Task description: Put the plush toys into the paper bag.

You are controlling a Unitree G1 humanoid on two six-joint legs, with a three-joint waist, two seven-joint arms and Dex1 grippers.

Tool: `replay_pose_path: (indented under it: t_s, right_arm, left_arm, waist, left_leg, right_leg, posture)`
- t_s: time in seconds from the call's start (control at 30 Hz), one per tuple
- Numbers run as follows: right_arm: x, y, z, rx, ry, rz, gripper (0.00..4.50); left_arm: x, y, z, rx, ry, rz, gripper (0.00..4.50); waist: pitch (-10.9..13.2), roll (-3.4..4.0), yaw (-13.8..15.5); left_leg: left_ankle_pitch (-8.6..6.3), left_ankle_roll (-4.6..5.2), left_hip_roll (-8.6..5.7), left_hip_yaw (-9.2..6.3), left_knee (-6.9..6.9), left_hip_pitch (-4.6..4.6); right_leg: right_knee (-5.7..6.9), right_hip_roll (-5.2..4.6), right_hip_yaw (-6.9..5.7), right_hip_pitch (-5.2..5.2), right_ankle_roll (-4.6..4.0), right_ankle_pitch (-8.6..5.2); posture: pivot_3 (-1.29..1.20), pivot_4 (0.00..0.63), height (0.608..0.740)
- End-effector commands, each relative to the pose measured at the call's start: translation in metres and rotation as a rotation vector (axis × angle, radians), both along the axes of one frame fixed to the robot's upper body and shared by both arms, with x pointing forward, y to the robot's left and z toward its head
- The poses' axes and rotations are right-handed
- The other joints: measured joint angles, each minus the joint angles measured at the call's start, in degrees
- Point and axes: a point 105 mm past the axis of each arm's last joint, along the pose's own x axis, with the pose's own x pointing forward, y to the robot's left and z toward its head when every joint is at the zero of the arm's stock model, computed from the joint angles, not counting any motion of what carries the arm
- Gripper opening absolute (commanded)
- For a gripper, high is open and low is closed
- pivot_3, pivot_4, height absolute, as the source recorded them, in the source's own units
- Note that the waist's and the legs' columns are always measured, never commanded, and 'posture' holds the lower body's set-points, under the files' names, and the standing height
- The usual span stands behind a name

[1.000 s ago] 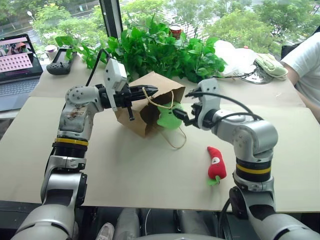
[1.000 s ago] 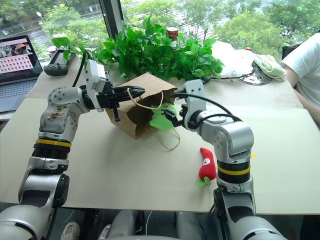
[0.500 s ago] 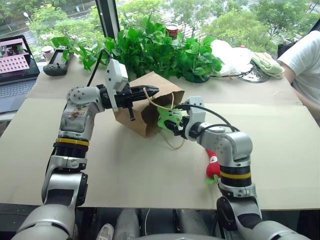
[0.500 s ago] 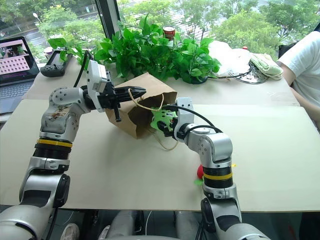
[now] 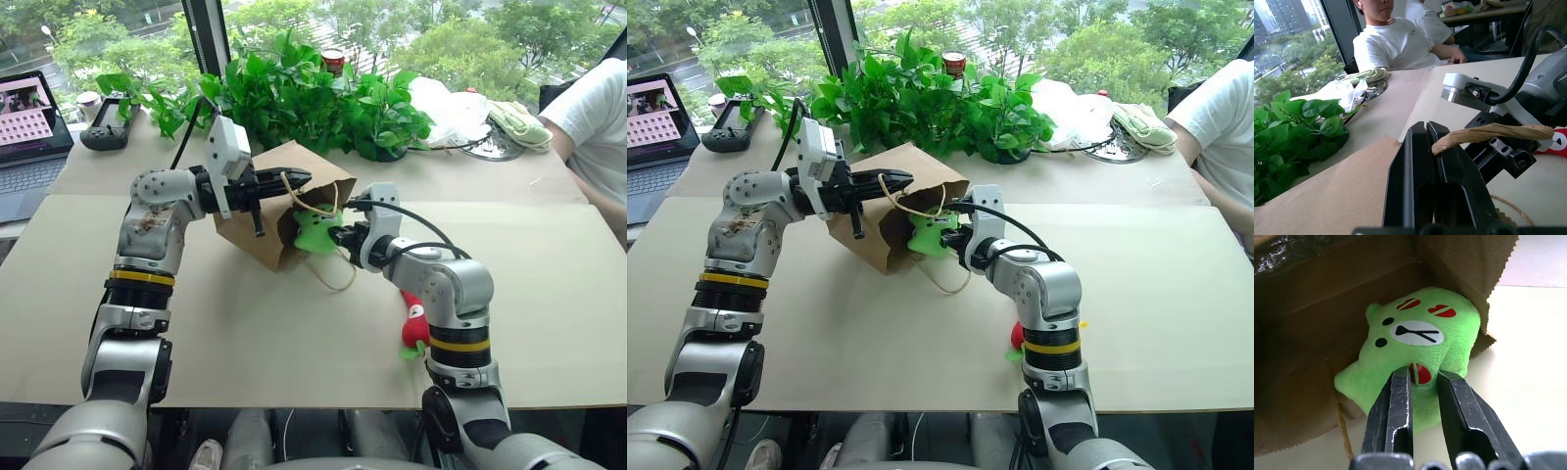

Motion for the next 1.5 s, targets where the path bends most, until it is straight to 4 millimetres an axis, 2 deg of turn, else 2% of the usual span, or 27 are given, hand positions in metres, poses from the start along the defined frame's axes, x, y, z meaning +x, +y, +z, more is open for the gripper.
replay_pose_path:
  t_s: [0.03, 0.07, 0.1, 0.17, 0.5, 0.67, 0.8, 0.93, 1.2, 1.5]
  right_arm:
    - [-0.003, 0.004, 0.014, 0.023, -0.062, 0.021, 0.98]
    - [-0.002, 0.004, 0.013, 0.021, -0.063, 0.018, 0.98]
    - [-0.002, 0.004, 0.013, 0.019, -0.064, 0.015, 0.46]
    - [-0.002, 0.005, 0.012, 0.017, -0.064, 0.014, 0.07]
    - [-0.003, 0.003, 0.012, 0.016, -0.058, 0.019, 0.07]
    - [-0.021, -0.024, 0.042, 0.058, -0.129, 0.063, 0.07]
    - [-0.039, -0.034, 0.053, 0.062, -0.142, 0.117, 0.07]
    - [-0.047, -0.040, 0.064, 0.075, -0.156, 0.141, 0.07]
    - [-0.037, -0.061, 0.088, 0.117, -0.219, 0.042, 0.07]
    - [-0.025, -0.067, 0.099, 0.140, -0.243, -0.028, 0.07]
  left_arm:
    - [-0.003, 0.000, 0.012, -0.008, -0.047, -0.008, 0.00]
    - [-0.003, 0.000, 0.012, -0.008, -0.047, -0.008, 0.00]
    - [-0.003, 0.000, 0.012, -0.008, -0.047, -0.008, 0.00]
    - [-0.003, 0.000, 0.012, -0.008, -0.047, -0.008, 0.00]
    - [-0.003, 0.000, 0.013, -0.006, -0.047, -0.006, 0.00]
    - [-0.004, 0.002, 0.012, -0.004, -0.044, -0.001, 0.00]
    - [-0.003, 0.004, 0.013, 0.000, -0.044, 0.004, 0.00]
    - [-0.003, 0.004, 0.013, -0.003, -0.040, 0.005, 0.00]
    - [-0.003, 0.003, 0.011, 0.000, -0.034, -0.001, 0.00]
    - [-0.003, 0.002, 0.013, 0.001, -0.038, -0.005, 0.00]
  waist:
    - [0.0, 0.00, 0.0]
    - [0.0, 0.00, 0.0]
    - [0.0, 0.00, 0.0]
    - [0.0, 0.00, 0.0]
    - [0.0, 0.00, 0.0]
    - [0.0, 0.01, 0.3]
    - [0.0, 0.01, 0.7]
    - [0.0, 0.01, 0.6]
    - [0.0, 0.01, 1.0]
    - [0.0, 0.01, 1.2]
  left_leg:
    - [0.00, 0.00, 0.00, 0.00, 0.00, 0.00]
    - [0.00, 0.00, 0.00, 0.00, 0.00, 0.00]
    - [0.00, 0.00, 0.00, 0.00, 0.00, 0.00]
    - [0.00, 0.00, 0.00, 0.00, 0.00, 0.00]
    - [0.00, 0.00, 0.00, 0.00, 0.00, 0.00]
    - [0.00, 0.00, -0.01, -0.01, 0.00, -0.03]
    - [-0.01, 0.01, 0.00, 0.00, 0.00, -0.02]
    - [0.00, 0.01, 0.01, 0.00, -0.02, 0.02]
    - [0.00, 0.01, -0.01, -0.01, 0.00, 0.01]
    - [0.00, 0.01, -0.01, 0.00, -0.01, 0.00]
  right_leg:
    - [0.00, 0.00, 0.00, 0.00, 0.00, 0.00]
    - [0.00, 0.00, 0.00, 0.00, 0.00, 0.00]
    - [0.00, 0.00, 0.00, 0.00, 0.00, 0.00]
    - [0.00, 0.00, 0.00, 0.00, 0.00, 0.00]
    - [0.00, 0.00, 0.00, 0.00, 0.00, 0.00]
    - [-0.02, -0.01, 0.00, 0.01, 0.00, 0.00]
    - [-0.04, -0.03, -0.01, 0.01, 0.00, 0.00]
    - [-0.02, 0.01, 0.00, 0.01, 0.00, 0.00]
    - [-0.02, 0.01, 0.01, 0.01, 0.00, 0.00]
    - [-0.03, 0.01, 0.02, 0.00, 0.00, 0.00]
  posture:
    - [0.00, 0.150, 0.740]
    - [0.00, 0.150, 0.740]
    - [0.00, 0.150, 0.740]
    - [0.00, 0.150, 0.740]
    - [0.00, 0.150, 0.740]
    - [0.00, 0.150, 0.740]
    - [0.00, 0.150, 0.740]
    - [0.00, 0.150, 0.740]
    - [0.00, 0.150, 0.740]
    - [0.00, 0.150, 0.740]
